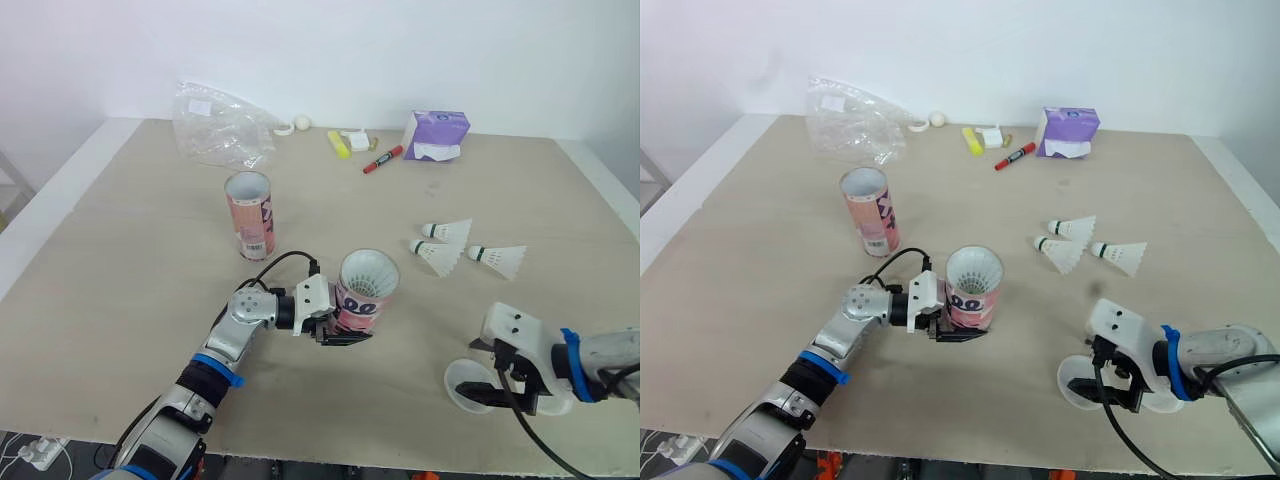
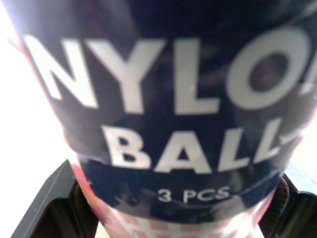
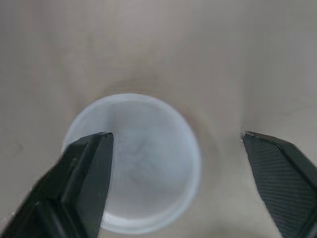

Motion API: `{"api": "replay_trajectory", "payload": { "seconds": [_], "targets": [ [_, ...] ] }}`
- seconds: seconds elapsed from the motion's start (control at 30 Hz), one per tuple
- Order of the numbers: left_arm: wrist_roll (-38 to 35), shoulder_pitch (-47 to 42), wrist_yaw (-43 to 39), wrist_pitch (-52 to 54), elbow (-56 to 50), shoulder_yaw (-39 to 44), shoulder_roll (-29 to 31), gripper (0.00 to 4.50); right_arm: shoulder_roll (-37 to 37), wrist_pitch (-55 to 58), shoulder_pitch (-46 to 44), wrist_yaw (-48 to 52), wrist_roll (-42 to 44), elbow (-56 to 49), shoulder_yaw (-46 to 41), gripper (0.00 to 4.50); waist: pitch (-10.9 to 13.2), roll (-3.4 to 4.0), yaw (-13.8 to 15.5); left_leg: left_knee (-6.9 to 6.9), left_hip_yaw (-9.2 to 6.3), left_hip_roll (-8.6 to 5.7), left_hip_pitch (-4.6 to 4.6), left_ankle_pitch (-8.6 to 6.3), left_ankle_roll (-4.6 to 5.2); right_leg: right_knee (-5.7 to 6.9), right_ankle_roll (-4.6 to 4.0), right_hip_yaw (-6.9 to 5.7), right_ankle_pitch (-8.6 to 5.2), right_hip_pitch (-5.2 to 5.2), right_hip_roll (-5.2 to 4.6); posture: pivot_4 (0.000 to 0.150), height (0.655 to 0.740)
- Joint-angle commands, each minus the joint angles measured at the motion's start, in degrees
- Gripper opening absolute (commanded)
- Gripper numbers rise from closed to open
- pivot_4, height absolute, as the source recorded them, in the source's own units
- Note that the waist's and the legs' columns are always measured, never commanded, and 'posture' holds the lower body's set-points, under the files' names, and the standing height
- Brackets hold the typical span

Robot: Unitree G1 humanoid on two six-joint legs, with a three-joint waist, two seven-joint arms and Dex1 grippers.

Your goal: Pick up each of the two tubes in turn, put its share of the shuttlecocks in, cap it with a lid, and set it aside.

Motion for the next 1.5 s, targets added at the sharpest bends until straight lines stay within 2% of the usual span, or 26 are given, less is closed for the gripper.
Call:
{"api": "replay_trajectory", "payload": {
  "seconds": [0.03,0.07,0.2,0.47,0.63,0.7,0.87,1.03,1.23,1.5],
  "targets": [
    [1.54,1.56,-0.68,1.11,0.54,-1.99,0.31,3.66,0.24,0.69,-0.27,-1.53,-0.78,-1.84,0.91,2.7,-0.02,-0.03,0.0,0.0,0.0,0.0,0.0,0.0,0.0,0.0,0.0,0.0,0.0,0.0,0.0,0.15,0.74],
    [1.59,1.53,-0.61,1.12,0.61,-1.99,0.32,3.66,0.17,0.73,-0.16,-1.66,-0.89,-1.94,1.18,2.08,-0.02,-0.03,0.0,0.0,0.0,0.01,0.01,0.0,0.0,0.0,0.0,-0.01,0.0,0.0,0.01,0.15,0.74],
    [1.88,1.33,-0.28,1.06,0.93,-2.0,0.34,3.66,-0.04,-0.04,0.14,-1.78,-1.43,-1.74,1.52,0.07,-0.12,-0.19,0.0,0.0,-0.01,0.02,0.06,0.0,0.0,0.0,-0.02,-0.01,0.0,0.05,0.03,0.15,0.74],
    [2.01,0.88,0.17,1.41,1.4,-1.91,0.21,3.66,0.52,-5.64,-2.01,0.68,-0.83,-1.43,-0.56,0.02,-0.17,-0.25,-0.01,0.0,0.0,0.05,0.11,0.0,0.0,0.0,-0.03,0.01,0.02,0.08,0.07,0.15,0.74],
    [2.04,0.64,0.09,1.74,1.68,-1.8,0.49,3.66,-0.98,-7.94,-10.86,7.3,6.84,-2.61,-6.28,0.02,-0.2,-0.19,-0.04,0.02,0.02,0.06,0.13,0.01,0.0,0.0,-0.03,0.04,0.08,0.1,0.1,0.15,0.74],
    [2.05,0.58,0.03,1.89,1.72,-1.83,0.58,3.66,-2.32,-7.94,-17.36,8.76,9.69,-2.23,-6.96,0.02,-0.2,-0.18,-0.07,0.04,0.02,0.07,0.14,0.01,0.0,0.0,-0.04,0.05,0.08,0.11,0.12,0.15,0.74],
    [2.21,0.12,-0.03,1.83,2.47,-1.9,0.62,3.66,-3.54,-5.17,-41.52,9.66,15.43,-0.03,0.92,0.02,-0.2,-0.08,-0.11,0.04,0.05,0.13,0.17,0.01,-0.01,-0.01,-0.31,0.04,0.0,0.08,0.13,0.15,0.74],
    [2.62,-0.17,0.2,1.55,3.29,-2.13,0.2,3.66,0.62,-2.5,-54.8,10.05,15.04,1.28,11.24,0.02,-0.22,-0.25,-0.14,0.03,-0.07,0.15,0.12,-0.02,-0.05,-0.05,-0.43,-0.11,-0.08,0.11,0.03,0.15,0.74],
    [2.69,-0.2,0.48,1.59,3.58,-2.09,0.05,3.66,7.47,-4.5,-61.47,9.86,8.21,4.74,21.81,0.02,-0.23,-0.24,-0.14,0.04,0.01,0.07,0.08,-0.01,-0.04,-0.05,-0.38,-0.06,-0.01,0.06,-0.33,0.15,0.74],
    [2.64,-0.01,0.79,2.05,3.1,-1.92,0.46,3.66,9.69,-10.43,-62.31,13.28,0.88,9.33,25.97,0.02,-0.23,-0.22,-0.13,0.04,0.0,0.05,0.06,-0.01,-0.03,-0.04,-0.37,-0.07,0.01,0.04,-0.34,0.15,0.74]
  ]
}}
